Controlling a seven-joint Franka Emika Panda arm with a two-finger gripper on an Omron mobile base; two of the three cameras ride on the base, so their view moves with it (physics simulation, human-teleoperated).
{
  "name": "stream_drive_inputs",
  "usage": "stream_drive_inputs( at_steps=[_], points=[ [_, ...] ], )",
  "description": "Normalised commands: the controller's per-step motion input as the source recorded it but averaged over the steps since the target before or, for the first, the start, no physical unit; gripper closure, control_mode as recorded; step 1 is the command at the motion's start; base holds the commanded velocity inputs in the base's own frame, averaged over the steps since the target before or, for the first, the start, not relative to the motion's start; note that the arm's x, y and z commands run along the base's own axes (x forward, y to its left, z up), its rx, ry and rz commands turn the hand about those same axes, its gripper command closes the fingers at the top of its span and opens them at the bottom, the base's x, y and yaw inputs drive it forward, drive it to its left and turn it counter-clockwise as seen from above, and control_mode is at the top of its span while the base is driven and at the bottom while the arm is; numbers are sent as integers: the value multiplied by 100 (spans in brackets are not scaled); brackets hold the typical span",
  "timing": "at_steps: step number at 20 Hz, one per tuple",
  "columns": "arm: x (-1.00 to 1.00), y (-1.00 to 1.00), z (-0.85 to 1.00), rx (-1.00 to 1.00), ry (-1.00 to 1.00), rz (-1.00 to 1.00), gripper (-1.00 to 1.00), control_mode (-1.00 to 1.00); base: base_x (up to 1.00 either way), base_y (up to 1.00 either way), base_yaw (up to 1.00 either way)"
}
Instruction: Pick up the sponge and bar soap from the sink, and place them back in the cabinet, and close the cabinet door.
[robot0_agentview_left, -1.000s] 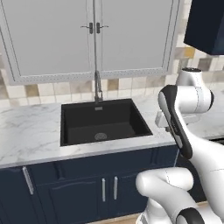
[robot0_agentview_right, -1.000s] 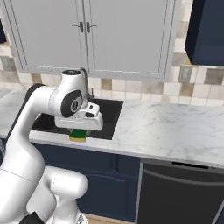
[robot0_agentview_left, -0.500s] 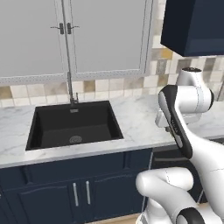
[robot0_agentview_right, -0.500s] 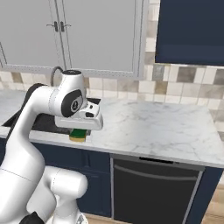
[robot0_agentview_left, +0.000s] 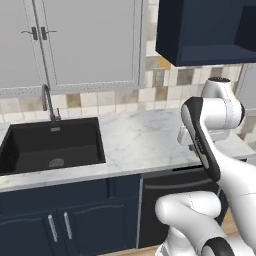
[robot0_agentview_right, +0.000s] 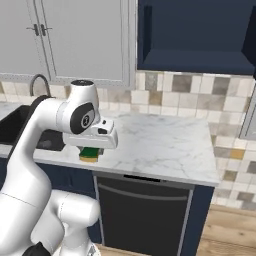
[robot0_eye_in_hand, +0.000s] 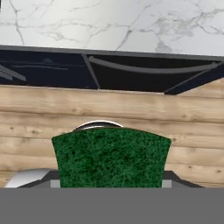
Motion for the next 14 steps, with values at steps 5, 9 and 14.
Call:
stream_drive_inputs(
  at_steps=[5, 9, 14],
  points=[
    [0, 0, 0, 0, 0, 0, 100, 100, 0, -57, 0],
    [0, 0, 0, 0, 0, 0, 100, 100, 0, -54, 0],
    [0, 0, 0, 0, 0, 0, 100, 100, 0, -51, 0]
  ],
)
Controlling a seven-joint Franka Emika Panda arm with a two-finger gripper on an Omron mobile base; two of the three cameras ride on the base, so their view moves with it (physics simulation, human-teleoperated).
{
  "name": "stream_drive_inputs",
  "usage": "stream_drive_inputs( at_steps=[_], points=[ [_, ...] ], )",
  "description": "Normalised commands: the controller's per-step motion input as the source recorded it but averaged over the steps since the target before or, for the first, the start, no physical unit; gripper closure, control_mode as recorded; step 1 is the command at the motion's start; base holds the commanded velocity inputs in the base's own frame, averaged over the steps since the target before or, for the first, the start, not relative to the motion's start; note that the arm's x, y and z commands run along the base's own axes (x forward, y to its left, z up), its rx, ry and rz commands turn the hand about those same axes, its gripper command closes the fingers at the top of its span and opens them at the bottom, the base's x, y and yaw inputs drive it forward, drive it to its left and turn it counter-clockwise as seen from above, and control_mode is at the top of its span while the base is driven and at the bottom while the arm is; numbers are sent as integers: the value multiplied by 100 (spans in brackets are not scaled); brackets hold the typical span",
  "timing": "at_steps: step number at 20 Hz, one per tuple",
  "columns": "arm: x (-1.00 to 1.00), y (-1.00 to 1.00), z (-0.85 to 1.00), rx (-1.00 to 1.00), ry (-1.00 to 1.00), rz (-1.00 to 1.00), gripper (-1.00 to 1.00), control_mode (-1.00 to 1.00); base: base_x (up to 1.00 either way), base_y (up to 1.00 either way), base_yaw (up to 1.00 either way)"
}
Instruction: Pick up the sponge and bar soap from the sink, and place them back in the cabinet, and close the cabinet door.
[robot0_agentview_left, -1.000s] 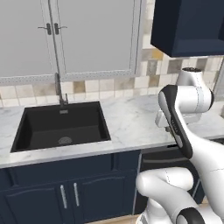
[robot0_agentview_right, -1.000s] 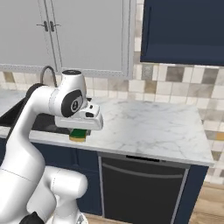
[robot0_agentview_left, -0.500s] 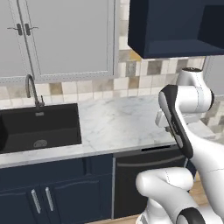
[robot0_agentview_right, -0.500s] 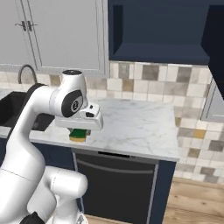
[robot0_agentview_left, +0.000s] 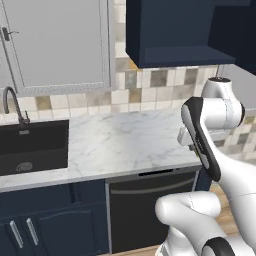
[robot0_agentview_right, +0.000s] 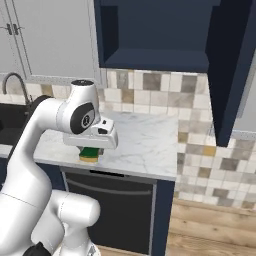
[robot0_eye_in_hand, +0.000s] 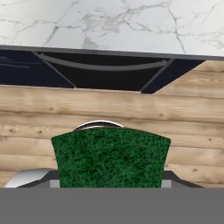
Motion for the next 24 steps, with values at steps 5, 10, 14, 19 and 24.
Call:
stream_drive_inputs(
  at_steps=[5, 10, 14, 19, 24],
  points=[
    [0, 0, 0, 0, 0, 0, 100, 100, 0, -45, 0],
    [0, 0, 0, 0, 0, 0, 100, 100, 0, -36, 0],
    [0, 0, 0, 0, 0, 0, 100, 100, 5, -4, 0],
    [0, 0, 0, 0, 0, 0, 100, 100, 24, -14, 0],
    [0, 0, 0, 0, 0, 0, 100, 100, 28, -23, 0]
  ],
)
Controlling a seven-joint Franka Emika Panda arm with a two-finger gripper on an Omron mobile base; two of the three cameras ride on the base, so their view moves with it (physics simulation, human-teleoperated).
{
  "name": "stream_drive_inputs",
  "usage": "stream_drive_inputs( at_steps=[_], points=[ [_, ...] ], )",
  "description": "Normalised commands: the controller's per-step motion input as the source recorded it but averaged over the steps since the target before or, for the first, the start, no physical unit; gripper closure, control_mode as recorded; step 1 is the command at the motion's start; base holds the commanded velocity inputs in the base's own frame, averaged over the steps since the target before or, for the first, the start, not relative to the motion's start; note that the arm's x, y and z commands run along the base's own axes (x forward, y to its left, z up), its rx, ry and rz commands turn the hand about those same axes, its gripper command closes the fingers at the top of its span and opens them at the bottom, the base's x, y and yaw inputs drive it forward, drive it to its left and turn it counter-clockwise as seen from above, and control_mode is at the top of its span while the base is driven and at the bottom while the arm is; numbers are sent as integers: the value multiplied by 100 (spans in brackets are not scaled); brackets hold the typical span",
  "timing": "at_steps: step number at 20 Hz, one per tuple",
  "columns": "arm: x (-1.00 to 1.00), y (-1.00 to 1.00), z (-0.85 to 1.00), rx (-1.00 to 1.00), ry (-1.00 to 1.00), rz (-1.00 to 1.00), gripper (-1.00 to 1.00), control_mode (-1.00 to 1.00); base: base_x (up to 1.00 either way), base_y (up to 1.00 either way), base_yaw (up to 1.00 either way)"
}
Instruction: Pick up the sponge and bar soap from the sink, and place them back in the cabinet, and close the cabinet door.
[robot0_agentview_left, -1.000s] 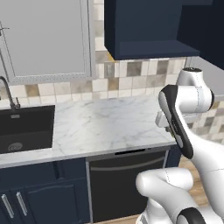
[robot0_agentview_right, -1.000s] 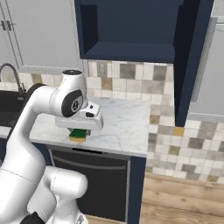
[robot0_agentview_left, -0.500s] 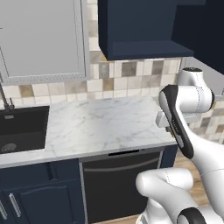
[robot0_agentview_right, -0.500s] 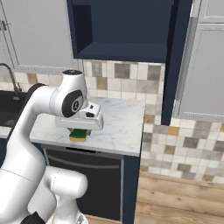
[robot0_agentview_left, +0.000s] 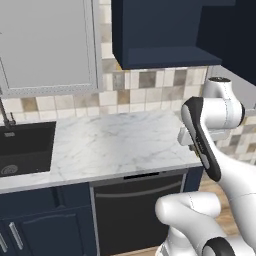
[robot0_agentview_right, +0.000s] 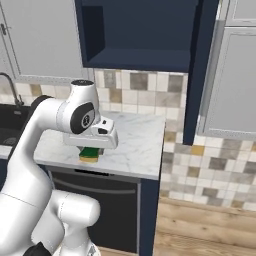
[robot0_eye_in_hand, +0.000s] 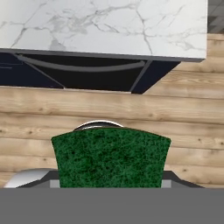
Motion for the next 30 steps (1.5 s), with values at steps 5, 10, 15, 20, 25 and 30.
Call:
stream_drive_inputs(
  at_steps=[5, 10, 15, 20, 25, 30],
  points=[
    [0, 0, 0, 0, 0, 0, 100, 100, 31, -26, 0],
    [0, 0, 0, 0, 0, 0, 100, 100, 46, -30, 0],
    [0, 0, 0, 0, 0, 0, 100, 100, 26, -34, 0],
    [0, 0, 0, 0, 0, 0, 100, 100, 34, -29, 0],
    [0, 0, 0, 0, 0, 0, 100, 100, 15, -13, 0],
    [0, 0, 0, 0, 0, 0, 100, 100, 1, 0, 0]
  ],
)
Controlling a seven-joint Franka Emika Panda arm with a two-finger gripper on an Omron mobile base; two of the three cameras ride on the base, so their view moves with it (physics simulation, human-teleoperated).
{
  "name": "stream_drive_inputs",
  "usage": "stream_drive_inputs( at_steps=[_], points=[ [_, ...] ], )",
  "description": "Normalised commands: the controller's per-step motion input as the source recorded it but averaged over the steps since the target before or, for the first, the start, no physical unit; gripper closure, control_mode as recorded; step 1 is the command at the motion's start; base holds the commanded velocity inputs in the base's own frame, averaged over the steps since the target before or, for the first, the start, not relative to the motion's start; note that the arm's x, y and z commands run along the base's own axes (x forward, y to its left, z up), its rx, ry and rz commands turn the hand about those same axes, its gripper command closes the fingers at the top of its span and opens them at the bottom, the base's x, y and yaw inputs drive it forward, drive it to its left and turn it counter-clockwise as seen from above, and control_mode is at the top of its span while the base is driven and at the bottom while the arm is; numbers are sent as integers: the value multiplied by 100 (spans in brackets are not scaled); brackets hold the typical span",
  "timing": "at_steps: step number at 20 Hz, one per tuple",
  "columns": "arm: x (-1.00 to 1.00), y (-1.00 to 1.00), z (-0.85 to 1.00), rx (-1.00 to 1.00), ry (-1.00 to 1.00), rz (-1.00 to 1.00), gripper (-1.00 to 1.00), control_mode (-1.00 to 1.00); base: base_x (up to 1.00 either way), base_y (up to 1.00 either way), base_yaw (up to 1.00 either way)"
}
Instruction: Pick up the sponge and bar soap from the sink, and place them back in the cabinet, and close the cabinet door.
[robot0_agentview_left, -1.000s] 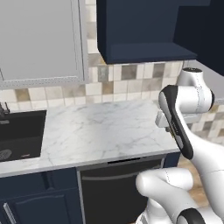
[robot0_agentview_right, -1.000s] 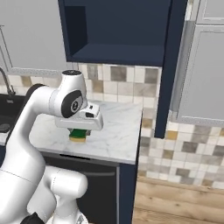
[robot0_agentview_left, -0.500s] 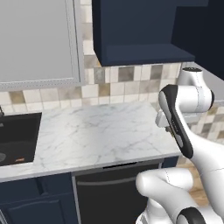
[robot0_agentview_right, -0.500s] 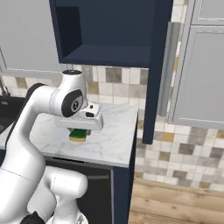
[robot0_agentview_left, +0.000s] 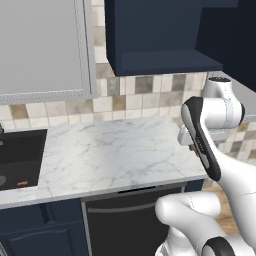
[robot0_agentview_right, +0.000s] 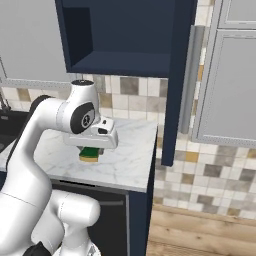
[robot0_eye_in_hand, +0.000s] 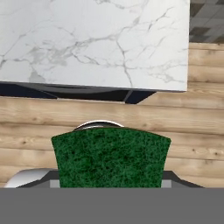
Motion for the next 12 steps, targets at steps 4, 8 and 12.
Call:
stream_drive_inputs(
  at_steps=[4, 8, 12],
  points=[
    [0, 0, 0, 0, 0, 0, 100, 100, 8, 0, 0],
    [0, 0, 0, 0, 0, 0, 100, 100, 11, 0, 0],
    [3, 0, 0, 0, 0, 0, 100, -100, 0, 0, 0]
  ],
)
